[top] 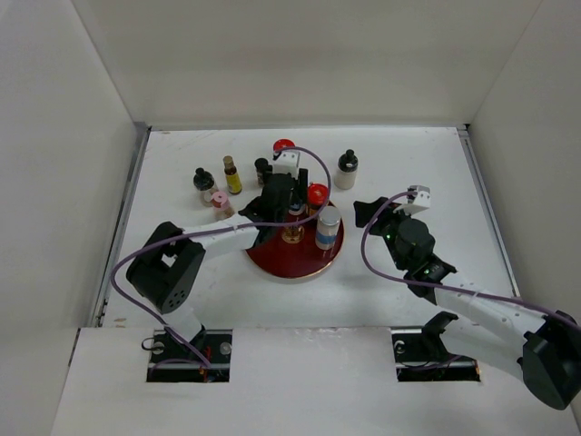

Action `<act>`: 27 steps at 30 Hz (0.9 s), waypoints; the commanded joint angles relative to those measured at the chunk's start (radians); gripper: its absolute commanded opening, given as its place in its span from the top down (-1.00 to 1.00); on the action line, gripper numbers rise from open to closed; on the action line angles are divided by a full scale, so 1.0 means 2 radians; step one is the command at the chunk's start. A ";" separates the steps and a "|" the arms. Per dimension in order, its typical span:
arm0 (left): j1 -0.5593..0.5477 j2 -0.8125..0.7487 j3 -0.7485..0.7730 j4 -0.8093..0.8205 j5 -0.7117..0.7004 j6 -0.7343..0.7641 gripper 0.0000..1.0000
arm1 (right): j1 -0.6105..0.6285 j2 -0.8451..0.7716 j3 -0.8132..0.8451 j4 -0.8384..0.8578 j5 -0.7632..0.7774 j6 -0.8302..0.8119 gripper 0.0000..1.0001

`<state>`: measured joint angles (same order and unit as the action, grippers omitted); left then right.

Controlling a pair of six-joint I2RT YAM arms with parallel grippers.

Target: Organize the condiment bottles

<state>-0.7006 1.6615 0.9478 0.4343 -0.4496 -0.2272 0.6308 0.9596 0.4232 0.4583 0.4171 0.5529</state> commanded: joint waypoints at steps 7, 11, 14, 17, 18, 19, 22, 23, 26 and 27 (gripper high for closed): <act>-0.001 0.012 0.036 0.054 0.006 -0.004 -0.43 | 0.006 0.003 0.009 0.030 -0.004 -0.006 -0.37; -0.002 0.000 0.039 0.056 0.006 0.000 -0.63 | 0.006 0.002 0.009 0.030 -0.004 -0.005 -0.38; -0.004 -0.012 0.043 0.054 0.006 0.003 -0.65 | 0.006 0.004 0.009 0.030 -0.004 -0.007 -0.38; -0.004 -0.028 0.050 0.052 0.003 0.009 -0.68 | 0.006 0.006 0.009 0.031 -0.005 -0.004 -0.39; -0.003 -0.035 0.054 0.051 0.002 0.010 -0.68 | 0.006 0.006 0.009 0.031 -0.007 -0.004 -0.39; -0.001 -0.041 0.058 0.051 0.003 0.011 -0.68 | 0.006 0.006 0.009 0.031 -0.008 -0.005 -0.39; 0.012 -0.045 0.077 0.051 0.015 0.002 -0.68 | 0.006 0.005 0.009 0.031 -0.008 -0.003 -0.40; 0.019 -0.041 0.087 0.046 0.019 0.001 -0.68 | 0.006 0.005 0.009 0.031 -0.009 -0.002 -0.40; 0.043 -0.016 0.136 0.005 0.030 -0.006 -0.66 | 0.006 0.006 0.009 0.032 -0.011 -0.003 -0.39; 0.050 -0.006 0.154 -0.011 0.034 -0.008 -0.65 | 0.006 0.006 0.009 0.032 -0.011 -0.006 -0.36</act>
<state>-0.6460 1.6409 1.1522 0.4477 -0.4095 -0.2264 0.6308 0.9707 0.4232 0.4583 0.4091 0.5465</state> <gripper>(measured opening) 0.829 0.686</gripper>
